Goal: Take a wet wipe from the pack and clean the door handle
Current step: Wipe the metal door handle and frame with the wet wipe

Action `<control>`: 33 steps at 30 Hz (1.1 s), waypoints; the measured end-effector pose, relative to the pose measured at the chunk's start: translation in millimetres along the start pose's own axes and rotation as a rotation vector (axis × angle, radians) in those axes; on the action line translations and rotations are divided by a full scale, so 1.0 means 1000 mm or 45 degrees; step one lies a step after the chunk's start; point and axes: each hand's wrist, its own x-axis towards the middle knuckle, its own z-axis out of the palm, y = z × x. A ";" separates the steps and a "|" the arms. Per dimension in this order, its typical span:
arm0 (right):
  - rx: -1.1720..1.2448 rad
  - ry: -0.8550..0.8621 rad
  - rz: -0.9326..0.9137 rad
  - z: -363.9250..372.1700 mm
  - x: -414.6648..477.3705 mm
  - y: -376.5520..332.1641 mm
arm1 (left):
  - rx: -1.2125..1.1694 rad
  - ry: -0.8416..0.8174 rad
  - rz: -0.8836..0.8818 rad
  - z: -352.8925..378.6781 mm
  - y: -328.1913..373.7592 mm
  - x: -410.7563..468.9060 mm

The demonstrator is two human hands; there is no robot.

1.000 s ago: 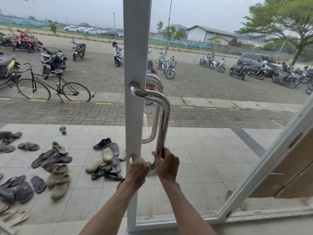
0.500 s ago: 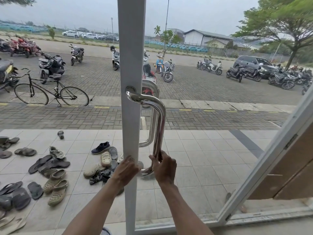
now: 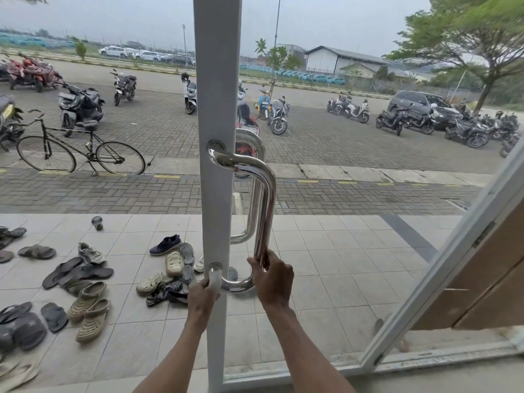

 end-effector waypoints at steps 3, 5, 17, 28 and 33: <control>0.003 -0.014 -0.003 0.000 0.001 0.001 | -0.775 -0.059 -0.369 0.003 0.008 0.008; 0.004 -0.024 -0.003 0.000 0.000 0.001 | -1.011 -0.038 -0.471 0.003 0.012 0.012; -0.007 -0.028 0.001 -0.002 0.001 -0.001 | -0.793 -0.164 -0.639 0.001 0.017 0.018; 0.006 0.000 0.000 -0.002 -0.001 -0.002 | -0.322 0.192 -0.335 0.002 0.014 0.004; 0.006 0.006 0.030 -0.002 -0.002 -0.005 | 0.272 0.230 0.334 0.000 0.011 -0.024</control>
